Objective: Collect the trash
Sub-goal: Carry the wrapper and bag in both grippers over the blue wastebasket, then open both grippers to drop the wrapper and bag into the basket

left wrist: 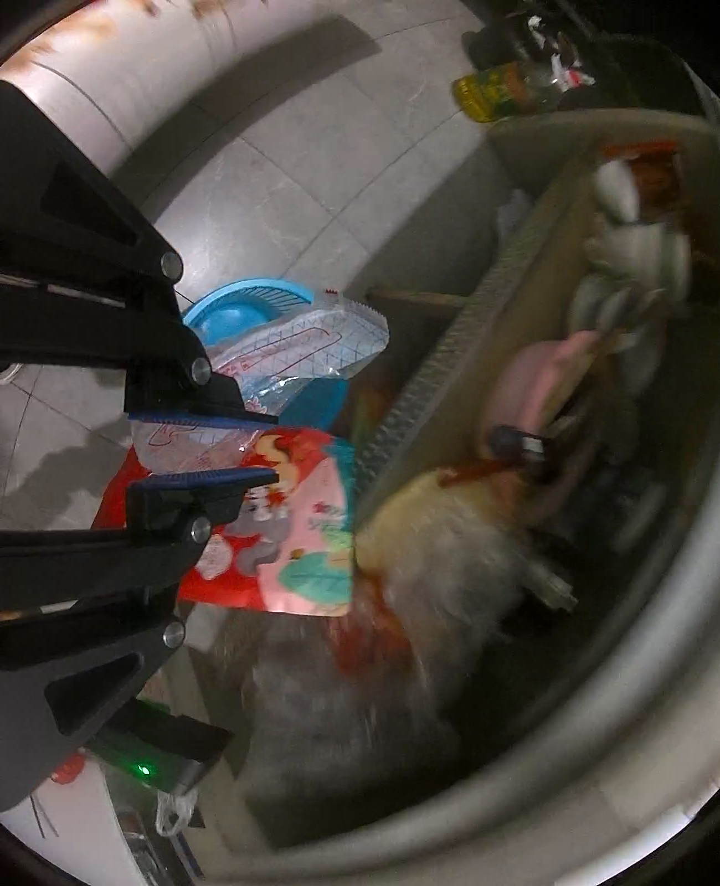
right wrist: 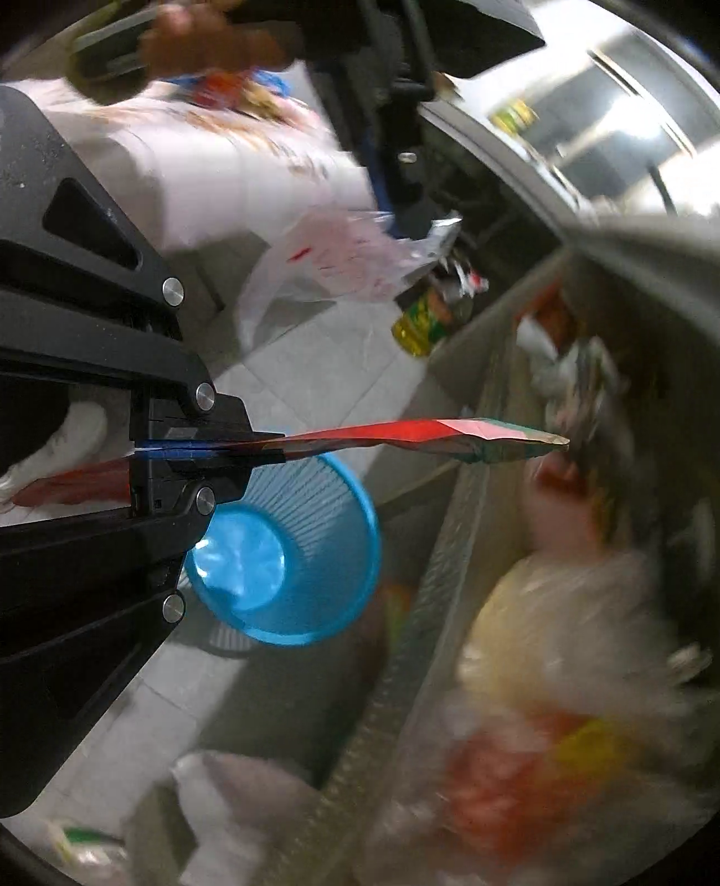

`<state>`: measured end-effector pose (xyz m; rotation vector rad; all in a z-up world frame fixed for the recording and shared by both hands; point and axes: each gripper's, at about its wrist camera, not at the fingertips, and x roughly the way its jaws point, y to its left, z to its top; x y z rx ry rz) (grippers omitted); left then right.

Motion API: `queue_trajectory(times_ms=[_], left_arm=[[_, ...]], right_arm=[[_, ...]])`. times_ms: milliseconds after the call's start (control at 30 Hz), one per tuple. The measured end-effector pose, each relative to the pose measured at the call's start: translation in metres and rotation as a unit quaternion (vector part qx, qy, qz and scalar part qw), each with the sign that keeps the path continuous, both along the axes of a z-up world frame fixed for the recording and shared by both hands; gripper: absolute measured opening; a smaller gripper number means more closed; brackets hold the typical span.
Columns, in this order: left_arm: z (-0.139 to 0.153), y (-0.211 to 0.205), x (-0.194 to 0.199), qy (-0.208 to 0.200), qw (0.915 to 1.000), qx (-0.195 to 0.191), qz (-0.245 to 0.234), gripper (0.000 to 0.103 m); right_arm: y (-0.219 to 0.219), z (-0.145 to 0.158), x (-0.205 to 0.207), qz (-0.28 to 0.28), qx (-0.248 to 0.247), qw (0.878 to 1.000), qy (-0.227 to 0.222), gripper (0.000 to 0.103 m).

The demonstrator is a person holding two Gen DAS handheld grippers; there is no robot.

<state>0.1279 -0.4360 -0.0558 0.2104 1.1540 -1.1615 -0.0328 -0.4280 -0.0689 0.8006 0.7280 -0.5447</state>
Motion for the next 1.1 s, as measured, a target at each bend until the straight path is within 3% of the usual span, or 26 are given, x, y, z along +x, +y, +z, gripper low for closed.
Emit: queue_trajectory(times_ms=[233, 267, 300, 333, 400, 533, 767, 967, 1100], left_arm=[[-0.070, -0.069, 0.004, -0.013, 0.9967, 0.080, -0.012, 0.018], [-0.079, -0.076, 0.007, -0.016, 0.9955, 0.093, -0.010, 0.031], [-0.089, -0.080, 0.010, -0.018, 0.9932, 0.115, -0.001, 0.052], [-0.097, -0.084, 0.012, -0.021, 0.9914, 0.129, 0.007, 0.060], [-0.100, -0.081, 0.016, -0.022, 0.9902, 0.135, 0.024, 0.064], [-0.080, -0.066, 0.017, -0.037, 0.9917, 0.116, 0.041, 0.072], [-0.022, -0.030, 0.005, -0.067, 0.9943, 0.073, 0.040, 0.074], [0.045, 0.059, -0.004, -0.087, 0.9947, 0.004, 0.054, 0.074], [0.078, 0.139, -0.007, -0.116, 0.9894, -0.019, 0.085, 0.075]], right_arm=[[-0.055, -0.071, 0.033, -0.053, 0.041, 0.997, 0.034, 0.003], [-0.059, -0.080, 0.038, -0.056, 0.044, 0.997, 0.038, 0.005], [-0.064, -0.089, 0.042, -0.063, 0.050, 0.996, 0.048, 0.013], [-0.066, -0.096, 0.044, -0.065, 0.058, 0.995, 0.054, 0.030], [-0.069, -0.106, 0.045, -0.077, 0.069, 0.993, 0.065, 0.042], [-0.064, -0.092, 0.037, -0.090, 0.054, 0.993, 0.057, 0.053], [-0.047, -0.061, 0.012, -0.088, 0.016, 0.995, 0.051, 0.056], [-0.016, -0.015, -0.001, -0.069, -0.040, 0.995, 0.054, 0.073], [0.009, 0.014, -0.013, -0.058, -0.090, 0.992, 0.067, 0.091]])
